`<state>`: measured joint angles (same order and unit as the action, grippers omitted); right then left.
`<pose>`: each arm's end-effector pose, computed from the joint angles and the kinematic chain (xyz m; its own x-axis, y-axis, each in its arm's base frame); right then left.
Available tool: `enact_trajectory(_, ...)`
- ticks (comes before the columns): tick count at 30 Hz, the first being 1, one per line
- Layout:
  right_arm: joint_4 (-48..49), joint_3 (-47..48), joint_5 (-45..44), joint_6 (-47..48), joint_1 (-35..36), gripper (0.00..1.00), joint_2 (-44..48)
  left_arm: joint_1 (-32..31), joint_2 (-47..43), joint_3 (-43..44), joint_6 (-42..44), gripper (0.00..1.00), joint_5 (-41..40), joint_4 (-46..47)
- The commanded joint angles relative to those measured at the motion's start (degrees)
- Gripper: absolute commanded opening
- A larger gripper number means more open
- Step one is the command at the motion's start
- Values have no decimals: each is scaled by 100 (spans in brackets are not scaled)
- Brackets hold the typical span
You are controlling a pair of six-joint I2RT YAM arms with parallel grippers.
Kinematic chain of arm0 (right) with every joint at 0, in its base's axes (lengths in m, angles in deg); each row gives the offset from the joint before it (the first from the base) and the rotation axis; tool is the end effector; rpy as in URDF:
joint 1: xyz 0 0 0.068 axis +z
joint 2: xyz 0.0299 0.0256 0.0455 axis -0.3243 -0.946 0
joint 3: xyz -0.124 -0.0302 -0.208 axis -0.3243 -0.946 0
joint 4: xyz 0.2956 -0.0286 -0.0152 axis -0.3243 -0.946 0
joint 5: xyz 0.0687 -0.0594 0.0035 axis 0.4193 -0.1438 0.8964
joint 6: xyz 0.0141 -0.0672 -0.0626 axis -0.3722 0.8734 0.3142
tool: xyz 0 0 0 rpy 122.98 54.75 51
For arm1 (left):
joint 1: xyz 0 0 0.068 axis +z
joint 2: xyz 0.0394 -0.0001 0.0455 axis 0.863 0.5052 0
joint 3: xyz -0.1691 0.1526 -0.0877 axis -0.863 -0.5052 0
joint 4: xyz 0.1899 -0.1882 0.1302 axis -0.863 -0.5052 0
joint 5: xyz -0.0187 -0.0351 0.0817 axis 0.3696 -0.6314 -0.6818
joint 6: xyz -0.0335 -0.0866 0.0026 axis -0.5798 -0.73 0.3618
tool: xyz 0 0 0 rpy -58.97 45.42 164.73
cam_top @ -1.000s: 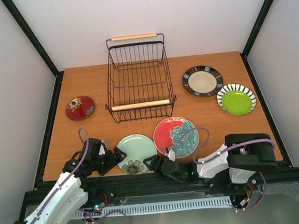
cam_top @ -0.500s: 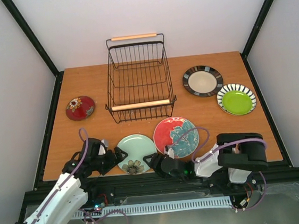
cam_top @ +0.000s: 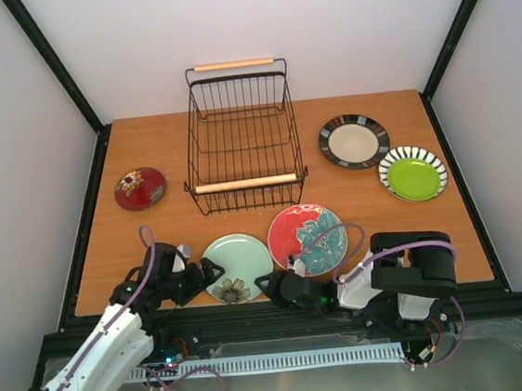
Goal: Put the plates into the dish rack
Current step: Pick up the plate at the center of the board.
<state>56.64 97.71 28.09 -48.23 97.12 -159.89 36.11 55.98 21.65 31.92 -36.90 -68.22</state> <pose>0.0853 0.2903 0.0019 -0.8629 0.5045 -0.0308 0.2322 0.4498 0.8624 0.1681 -0.1095 0.0820 -0.9199 -0.3797 -0.0980 -0.2310 0.7267 -0.6470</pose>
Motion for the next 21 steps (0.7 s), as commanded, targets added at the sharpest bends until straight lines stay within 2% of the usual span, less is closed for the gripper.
enact_trajectory(1,-885,-203,7,45,-41,23,-261,-44,-109,-35,173,100,54,134)
enact_trajectory(5,-824,-219,49,81,-50,7,-315,-40,-171,-83,133,100,25,127)
enact_trajectory(7,-768,-221,87,134,-65,3,-330,-44,-200,-106,113,100,10,119)
enact_trajectory(13,-696,-47,327,713,-190,3,-218,-44,-458,-124,54,100,-21,-41)
enact_trajectory(21,-668,68,612,1150,-375,3,147,-44,-1224,168,-183,100,-218,-717)
